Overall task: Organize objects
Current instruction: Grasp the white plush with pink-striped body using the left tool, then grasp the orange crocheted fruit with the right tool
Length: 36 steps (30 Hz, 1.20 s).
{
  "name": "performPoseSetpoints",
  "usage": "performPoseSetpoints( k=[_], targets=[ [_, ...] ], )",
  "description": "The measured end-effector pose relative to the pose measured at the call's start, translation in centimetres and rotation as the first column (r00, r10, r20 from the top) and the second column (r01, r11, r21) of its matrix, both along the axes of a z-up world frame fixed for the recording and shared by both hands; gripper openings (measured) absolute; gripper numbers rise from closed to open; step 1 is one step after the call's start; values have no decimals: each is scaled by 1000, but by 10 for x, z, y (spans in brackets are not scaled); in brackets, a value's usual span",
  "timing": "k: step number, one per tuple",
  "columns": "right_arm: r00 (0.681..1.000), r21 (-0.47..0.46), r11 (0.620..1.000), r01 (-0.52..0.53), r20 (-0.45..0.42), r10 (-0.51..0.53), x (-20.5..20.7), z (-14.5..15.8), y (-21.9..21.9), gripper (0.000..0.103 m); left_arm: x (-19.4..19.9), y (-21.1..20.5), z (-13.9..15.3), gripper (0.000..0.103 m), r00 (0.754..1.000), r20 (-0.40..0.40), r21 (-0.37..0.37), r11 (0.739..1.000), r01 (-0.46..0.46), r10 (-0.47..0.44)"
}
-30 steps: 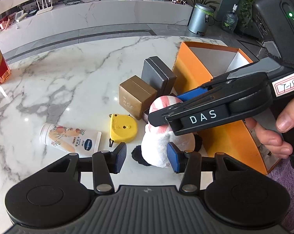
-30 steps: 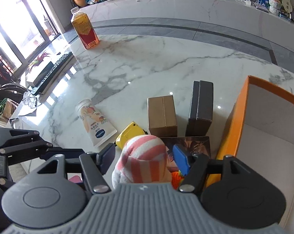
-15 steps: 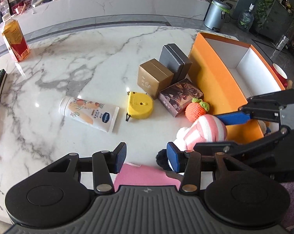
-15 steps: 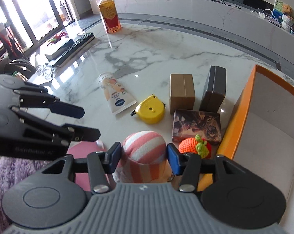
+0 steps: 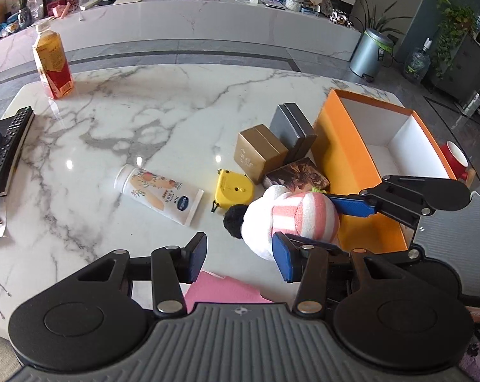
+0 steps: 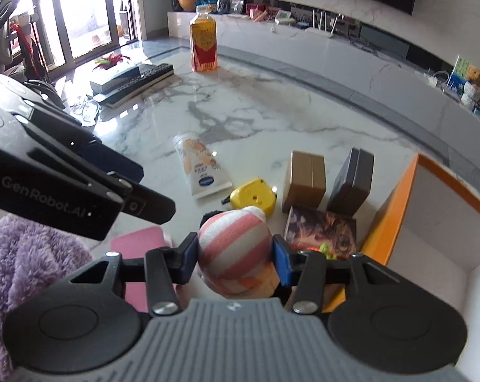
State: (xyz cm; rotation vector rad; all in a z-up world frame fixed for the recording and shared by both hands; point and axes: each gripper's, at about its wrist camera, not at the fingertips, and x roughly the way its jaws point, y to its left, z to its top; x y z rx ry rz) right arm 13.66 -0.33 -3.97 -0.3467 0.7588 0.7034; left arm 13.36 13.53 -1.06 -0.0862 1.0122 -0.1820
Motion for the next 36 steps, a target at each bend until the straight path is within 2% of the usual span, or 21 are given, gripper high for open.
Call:
performPoseSetpoints(
  k=[6, 11, 13, 15, 18, 23, 28, 31, 36],
  targets=[
    [999, -41, 999, -14, -37, 13, -13, -20, 7, 54, 0, 3, -10, 54, 999, -37, -36, 999, -14, 12],
    [979, -21, 1000, 23, -201, -26, -14, -27, -11, 59, 1, -2, -26, 54, 996, -90, -111, 994, -18, 8],
    [967, -6, 999, 40, -252, -40, -13, -27, -17, 60, 2, -4, -31, 58, 994, -110, -128, 991, -30, 16],
    [962, 6, 999, 37, -273, -33, -14, -24, -20, 60, 2, -9, -37, 62, 991, -135, -143, 989, -43, 24],
    [958, 2, 1000, 30, -284, -28, -16, -19, -21, 60, 1, -14, -47, 62, 982, -184, -162, 984, -76, 46],
    [965, -26, 1000, 11, -261, -17, -21, -6, -29, 60, 0, -16, -59, 65, 971, -229, -221, 967, -124, 72],
    [986, -114, 993, 28, -161, -46, -14, 6, -42, 47, 2, -24, -70, 72, 965, -254, -231, 964, -133, 72],
    [993, -155, 987, 35, -108, -52, -8, 7, -48, 43, 4, -28, -77, 75, 961, -266, -246, 959, -142, 74],
    [994, -155, 987, 26, -97, -42, -2, 9, -50, 42, 11, -38, -88, 77, 954, -288, -241, 957, -159, 86]
  ],
)
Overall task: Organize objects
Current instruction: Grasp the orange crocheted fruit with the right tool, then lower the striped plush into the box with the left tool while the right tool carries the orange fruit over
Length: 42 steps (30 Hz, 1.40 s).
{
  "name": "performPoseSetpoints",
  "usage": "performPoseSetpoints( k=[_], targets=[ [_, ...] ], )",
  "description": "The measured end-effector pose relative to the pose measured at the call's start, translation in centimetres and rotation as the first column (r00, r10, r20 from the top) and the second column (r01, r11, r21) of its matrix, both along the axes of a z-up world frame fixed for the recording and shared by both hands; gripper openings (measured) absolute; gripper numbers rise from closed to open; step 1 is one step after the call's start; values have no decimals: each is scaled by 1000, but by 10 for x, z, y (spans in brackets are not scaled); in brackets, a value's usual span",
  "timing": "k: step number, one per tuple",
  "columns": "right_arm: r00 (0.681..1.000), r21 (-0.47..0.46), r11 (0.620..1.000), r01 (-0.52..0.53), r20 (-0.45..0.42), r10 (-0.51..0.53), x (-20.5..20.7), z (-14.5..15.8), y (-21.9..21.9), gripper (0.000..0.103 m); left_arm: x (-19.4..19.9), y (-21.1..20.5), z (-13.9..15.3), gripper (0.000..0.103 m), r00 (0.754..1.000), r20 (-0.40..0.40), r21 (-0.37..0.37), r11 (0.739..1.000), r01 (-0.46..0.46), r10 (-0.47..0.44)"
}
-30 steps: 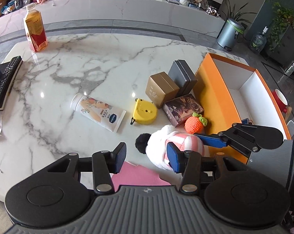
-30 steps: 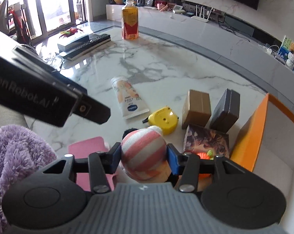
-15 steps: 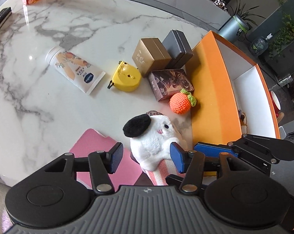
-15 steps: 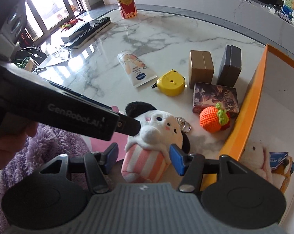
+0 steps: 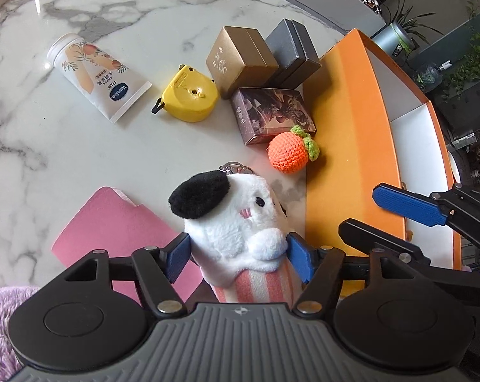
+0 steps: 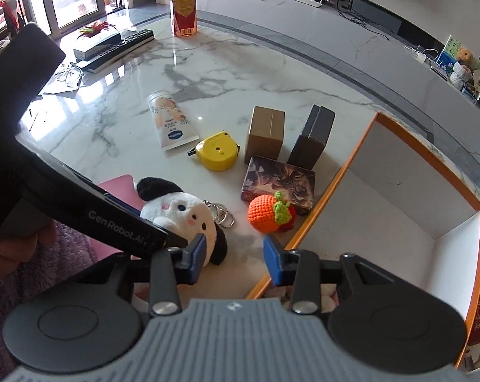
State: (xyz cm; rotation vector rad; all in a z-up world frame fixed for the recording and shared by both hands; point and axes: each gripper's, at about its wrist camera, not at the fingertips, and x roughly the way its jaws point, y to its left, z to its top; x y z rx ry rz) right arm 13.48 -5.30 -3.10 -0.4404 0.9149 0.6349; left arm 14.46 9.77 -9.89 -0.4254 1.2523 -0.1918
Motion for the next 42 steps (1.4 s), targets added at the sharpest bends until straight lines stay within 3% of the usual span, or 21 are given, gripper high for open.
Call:
performPoseSetpoints(
  k=[9, 15, 21, 25, 31, 42],
  targets=[
    [992, -55, 991, -121, 24, 122, 13, -8, 6, 39, 13, 1, -10, 76, 1000, 7, -43, 999, -7, 7],
    [959, -143, 950, -279, 19, 284, 32, -11, 17, 39, 21, 2, -8, 70, 1000, 29, -55, 998, 0, 2],
    [927, -279, 887, -368, -31, 375, 49, -29, 39, 39, 22, 12, 12, 67, 991, 124, 89, 995, 38, -49],
    [926, -342, 862, -374, -85, 368, 66, -43, 56, 39, 25, 23, 18, 67, 988, 139, 147, 988, 46, -67],
    [940, -368, 866, -339, -166, 297, 87, -62, 69, 43, 28, 33, 19, 67, 986, 157, 130, 991, 29, -49],
    [952, -395, 867, -305, -162, 261, 88, -73, 75, 47, 22, 33, 36, 67, 979, 199, 134, 991, 23, -49]
  ],
)
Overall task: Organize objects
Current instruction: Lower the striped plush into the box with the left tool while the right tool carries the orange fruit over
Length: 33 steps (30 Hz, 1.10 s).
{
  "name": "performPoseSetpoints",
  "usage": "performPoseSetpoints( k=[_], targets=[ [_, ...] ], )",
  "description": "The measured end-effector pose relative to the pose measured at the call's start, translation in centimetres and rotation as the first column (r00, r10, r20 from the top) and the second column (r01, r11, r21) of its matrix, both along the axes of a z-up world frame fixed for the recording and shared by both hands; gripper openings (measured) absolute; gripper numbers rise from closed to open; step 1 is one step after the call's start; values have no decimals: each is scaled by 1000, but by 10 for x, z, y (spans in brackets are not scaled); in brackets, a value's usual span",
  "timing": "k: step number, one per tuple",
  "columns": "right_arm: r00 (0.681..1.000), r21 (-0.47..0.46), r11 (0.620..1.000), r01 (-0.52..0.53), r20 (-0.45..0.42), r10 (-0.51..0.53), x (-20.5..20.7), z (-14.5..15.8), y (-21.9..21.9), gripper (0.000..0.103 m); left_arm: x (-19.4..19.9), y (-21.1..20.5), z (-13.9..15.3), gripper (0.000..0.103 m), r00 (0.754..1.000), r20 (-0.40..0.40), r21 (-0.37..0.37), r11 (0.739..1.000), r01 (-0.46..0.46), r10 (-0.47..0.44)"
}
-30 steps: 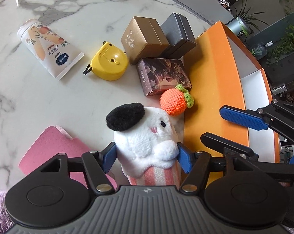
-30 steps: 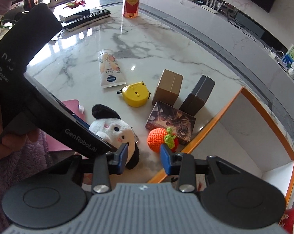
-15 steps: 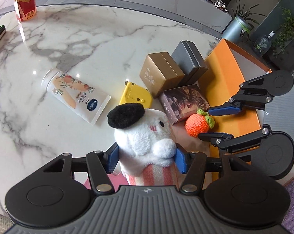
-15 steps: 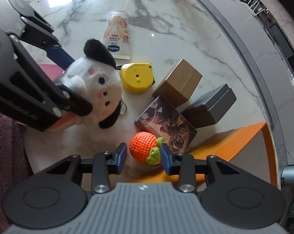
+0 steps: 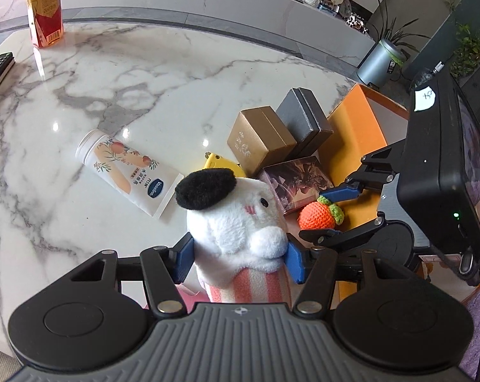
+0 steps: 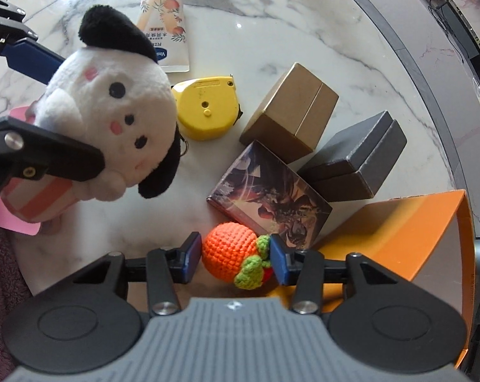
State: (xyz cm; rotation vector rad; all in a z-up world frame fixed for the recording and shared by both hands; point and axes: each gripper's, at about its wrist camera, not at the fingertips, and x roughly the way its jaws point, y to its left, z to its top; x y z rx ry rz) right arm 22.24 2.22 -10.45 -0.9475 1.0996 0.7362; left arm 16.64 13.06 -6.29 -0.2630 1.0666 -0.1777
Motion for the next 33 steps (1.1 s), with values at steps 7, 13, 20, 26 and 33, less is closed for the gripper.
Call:
performPoseSetpoints(
  k=[7, 13, 20, 26, 33],
  targets=[
    [998, 157, 988, -4, 64, -6, -33, 62, -21, 46, -18, -7, 39, 67, 998, 70, 3, 1000, 11, -11],
    [993, 286, 957, 38, 98, -69, -63, 136, -78, 46, -36, -37, 84, 67, 984, 161, -20, 997, 80, -76],
    [959, 299, 937, 181, 157, -236, -86, 162, -164, 46, -42, -113, 107, 67, 950, 220, -78, 966, 245, -223],
    [879, 422, 820, 387, 99, -466, -102, 155, -250, 46, -32, -185, 87, 67, 926, 174, -90, 931, 353, -334],
    [739, 586, 592, 553, -17, -673, -115, 121, -309, 46, -22, -250, 56, 67, 897, 88, 22, 901, 433, -433]
  ],
)
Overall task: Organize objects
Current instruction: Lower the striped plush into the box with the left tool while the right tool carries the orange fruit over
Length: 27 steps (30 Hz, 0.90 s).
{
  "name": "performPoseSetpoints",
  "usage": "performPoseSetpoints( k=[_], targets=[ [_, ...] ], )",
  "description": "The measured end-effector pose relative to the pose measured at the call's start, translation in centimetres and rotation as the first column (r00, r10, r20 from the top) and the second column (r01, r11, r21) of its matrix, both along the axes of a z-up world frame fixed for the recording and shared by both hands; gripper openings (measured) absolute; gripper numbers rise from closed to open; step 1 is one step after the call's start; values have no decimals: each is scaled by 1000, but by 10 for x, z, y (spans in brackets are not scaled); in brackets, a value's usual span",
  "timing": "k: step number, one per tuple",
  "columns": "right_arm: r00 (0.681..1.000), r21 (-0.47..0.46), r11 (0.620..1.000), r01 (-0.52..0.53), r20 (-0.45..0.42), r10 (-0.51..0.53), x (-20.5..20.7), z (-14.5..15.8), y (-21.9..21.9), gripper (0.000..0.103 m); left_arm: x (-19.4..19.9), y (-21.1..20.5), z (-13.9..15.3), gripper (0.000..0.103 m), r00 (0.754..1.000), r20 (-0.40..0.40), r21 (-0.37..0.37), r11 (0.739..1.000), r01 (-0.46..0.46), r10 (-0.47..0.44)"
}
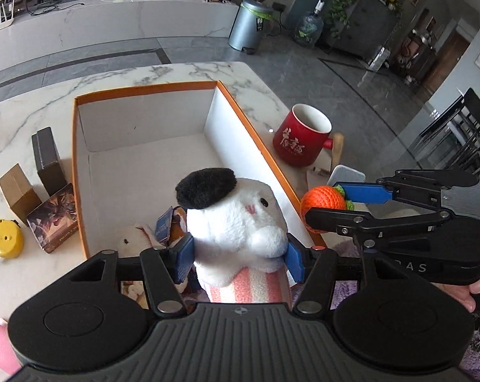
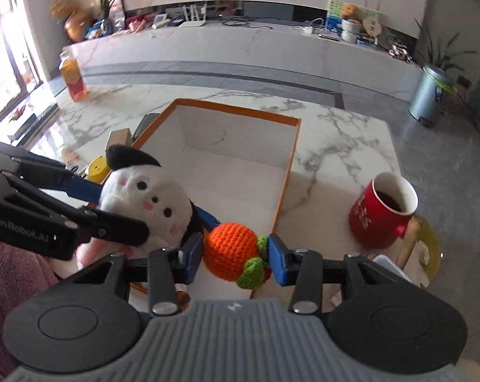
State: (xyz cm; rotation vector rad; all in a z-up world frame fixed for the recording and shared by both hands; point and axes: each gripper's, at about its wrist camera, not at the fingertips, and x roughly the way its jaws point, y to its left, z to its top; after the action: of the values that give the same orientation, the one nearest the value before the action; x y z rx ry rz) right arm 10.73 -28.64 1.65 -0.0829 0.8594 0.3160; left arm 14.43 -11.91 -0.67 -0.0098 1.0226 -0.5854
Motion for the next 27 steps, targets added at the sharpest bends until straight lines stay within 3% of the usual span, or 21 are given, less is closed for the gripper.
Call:
performPoseSetpoints(
  k=[12, 21, 27],
  targets=[
    [997, 176, 982, 76, -13, -75, 16, -18, -44, 46, 7, -41, -21, 65, 1000, 1, 90, 996, 9, -10],
    [996, 195, 977, 89, -25, -86, 23, -23, -48, 46, 5, -64, -52, 65, 999, 27, 178, 984, 18, -23],
    [996, 184, 979, 84, -33, -79, 24, -26, -47, 46, 9, -50, -61, 70, 1000, -26, 133, 991, 2, 2]
  ],
)
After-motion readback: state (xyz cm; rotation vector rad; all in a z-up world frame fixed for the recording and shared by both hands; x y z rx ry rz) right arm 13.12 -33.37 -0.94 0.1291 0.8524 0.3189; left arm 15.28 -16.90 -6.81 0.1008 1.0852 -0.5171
